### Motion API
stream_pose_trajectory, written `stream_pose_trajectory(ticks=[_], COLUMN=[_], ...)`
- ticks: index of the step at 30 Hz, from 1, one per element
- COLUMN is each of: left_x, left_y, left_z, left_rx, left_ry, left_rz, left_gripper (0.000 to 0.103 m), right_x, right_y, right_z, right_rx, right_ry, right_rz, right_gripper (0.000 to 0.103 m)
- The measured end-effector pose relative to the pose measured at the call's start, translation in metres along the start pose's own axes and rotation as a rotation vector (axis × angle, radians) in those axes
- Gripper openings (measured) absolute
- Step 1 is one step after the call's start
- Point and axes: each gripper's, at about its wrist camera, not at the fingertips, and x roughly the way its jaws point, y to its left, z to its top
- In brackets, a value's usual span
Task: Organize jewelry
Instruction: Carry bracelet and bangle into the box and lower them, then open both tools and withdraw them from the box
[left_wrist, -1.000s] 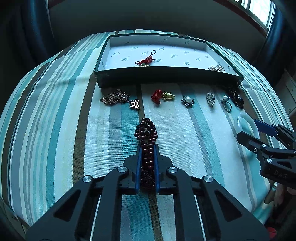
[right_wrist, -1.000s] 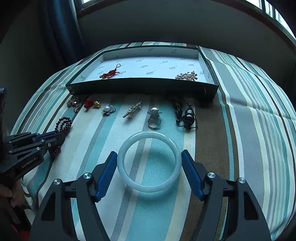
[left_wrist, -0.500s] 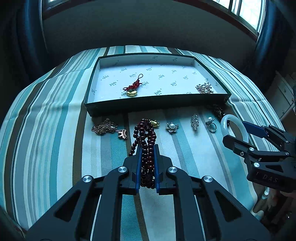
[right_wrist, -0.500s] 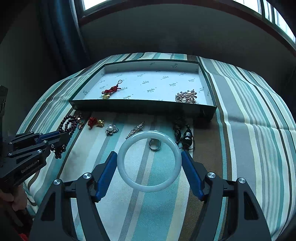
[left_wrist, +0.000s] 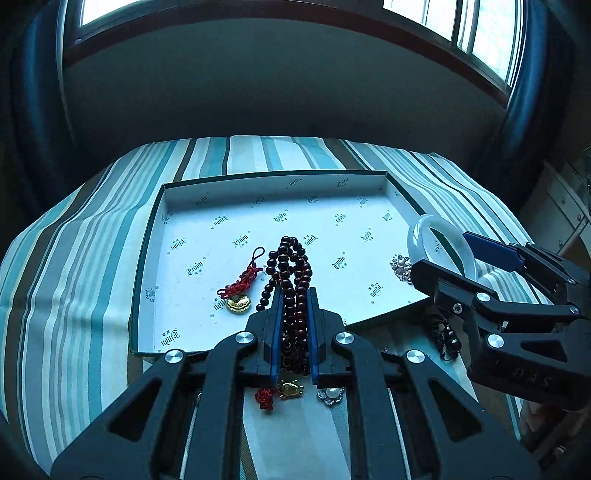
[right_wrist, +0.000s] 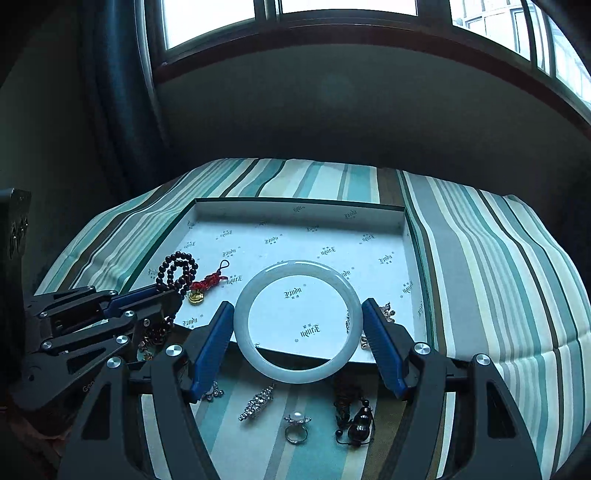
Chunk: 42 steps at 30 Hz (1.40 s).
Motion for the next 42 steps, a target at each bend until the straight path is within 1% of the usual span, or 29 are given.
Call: stream_pose_trajectory(ticks=[4, 10, 17, 19, 22, 25, 26, 28, 30, 31, 35, 38, 40, 42], left_x=[0.026, 0.055, 0.071, 0.076, 0.079, 0.081, 0.081, 0.083, 0.083, 0.083, 0.083, 0.081, 0.080, 0.078], left_y=[-0.001, 0.006, 0.009, 0.010, 0.012, 0.013, 0.013, 0.016, 0.018, 0.019, 0.020, 0.023, 0.024, 0.023], left_z=[0.008, 0.009, 0.008, 0.007, 0.007, 0.006, 0.006, 0.006, 0.006, 0.006, 0.007, 0.008, 0.009, 0.009], left_rx=[0.001, -0.003, -0.020, -0.027, -0.038, -0.044, -0.047, -0.059, -0.070, -0.072, -0.086, -0.111, -0.121, -0.119], left_ry=[0.023, 0.056, 0.078, 0.089, 0.098, 0.099, 0.101, 0.105, 0.106, 0.105, 0.105, 0.101, 0.100, 0.096], left_rz=[-0.013, -0.002, -0.020, -0.036, -0.054, -0.055, -0.055, -0.055, -0.066, -0.063, -0.060, -0.067, -0.073, -0.077], left_gripper=[0.011, 0.011, 0.011, 0.011, 0.011, 0.013, 0.014, 0.021, 0.024, 0.027, 0.035, 0.043, 0.051, 0.055], right_x=[0.022, 0.055, 0.078, 0.083, 0.085, 0.086, 0.086, 0.086, 0.086, 0.087, 0.083, 0.079, 0.074, 0.070], right_y=[-0.003, -0.011, -0.009, -0.010, -0.009, -0.009, -0.009, -0.010, -0.012, -0.012, -0.015, -0.017, -0.020, -0.023], right_z=[0.007, 0.003, -0.007, -0.008, -0.009, -0.009, -0.009, -0.009, -0.008, -0.007, -0.006, -0.003, 0.000, 0.002], right_rx=[0.002, 0.013, -0.001, 0.000, -0.011, -0.016, -0.017, -0.013, -0.005, -0.003, 0.001, 0.011, 0.023, 0.032], right_ry=[0.019, 0.079, 0.132, 0.144, 0.143, 0.140, 0.139, 0.138, 0.137, 0.136, 0.127, 0.112, 0.101, 0.089], right_rz=[-0.002, -0.014, -0.019, -0.013, -0.012, -0.010, -0.010, -0.005, 0.000, -0.001, -0.006, -0.010, -0.012, -0.013], right_gripper=[0.070, 0.070, 0.070, 0.070, 0.070, 0.070, 0.070, 0.070, 0.070, 0.070, 0.070, 0.070, 0.070, 0.070])
